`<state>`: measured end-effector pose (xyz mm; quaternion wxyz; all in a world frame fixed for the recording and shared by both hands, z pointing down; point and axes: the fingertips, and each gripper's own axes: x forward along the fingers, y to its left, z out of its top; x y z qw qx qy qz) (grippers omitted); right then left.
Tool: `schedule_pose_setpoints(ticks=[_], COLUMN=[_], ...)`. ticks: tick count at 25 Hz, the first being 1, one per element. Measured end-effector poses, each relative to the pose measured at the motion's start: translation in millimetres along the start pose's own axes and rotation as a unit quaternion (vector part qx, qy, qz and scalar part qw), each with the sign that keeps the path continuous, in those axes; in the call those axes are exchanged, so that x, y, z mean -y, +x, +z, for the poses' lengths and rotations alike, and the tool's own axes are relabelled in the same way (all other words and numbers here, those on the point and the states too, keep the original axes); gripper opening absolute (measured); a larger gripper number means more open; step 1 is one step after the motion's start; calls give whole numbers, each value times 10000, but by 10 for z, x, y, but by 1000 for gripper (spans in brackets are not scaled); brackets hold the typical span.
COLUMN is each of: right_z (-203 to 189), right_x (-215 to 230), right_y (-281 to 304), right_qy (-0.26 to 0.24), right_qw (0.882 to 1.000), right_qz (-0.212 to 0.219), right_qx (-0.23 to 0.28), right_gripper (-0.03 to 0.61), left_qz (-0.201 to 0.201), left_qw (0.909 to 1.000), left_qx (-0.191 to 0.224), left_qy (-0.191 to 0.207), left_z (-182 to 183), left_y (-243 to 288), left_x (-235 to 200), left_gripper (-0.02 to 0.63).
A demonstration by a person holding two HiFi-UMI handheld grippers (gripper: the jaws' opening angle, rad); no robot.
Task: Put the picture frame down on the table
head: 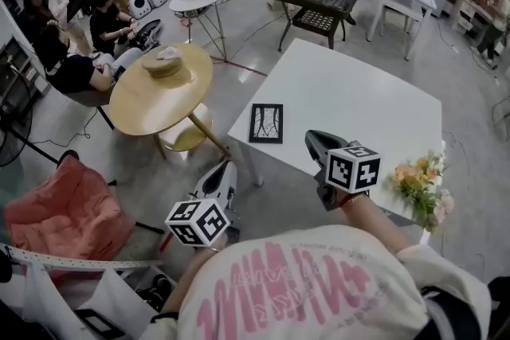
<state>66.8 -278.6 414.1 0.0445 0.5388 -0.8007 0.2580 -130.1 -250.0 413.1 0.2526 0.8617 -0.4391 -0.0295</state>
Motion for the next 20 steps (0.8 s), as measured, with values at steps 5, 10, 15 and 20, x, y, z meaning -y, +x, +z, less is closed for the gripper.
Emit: schedule_pose_setpoints(ticks=[5,10,15,20], right_z=[-83,-197,-254,-265], right_x=[119,218,251,266], right_y=[-56,-83,-95,-104], right_qy=[-3,10,16,33], right_qw=[9999,9996,9993,9991], right_qz=[31,37,44,38], right_qx=[-141,-275,-371,-410], right_gripper=[6,6,6,6], left_qz=[20,29,57,54], left_qw=[10000,9999,9999,9999], left_qx=[-60,-96,-113,-156], left_qy=[-26,-21,-40,-26], left_z=[-93,-172,-207,-232], left_y=[67,110,120,116], left_x=[142,220,241,270], left_gripper=[3,3,3,3])
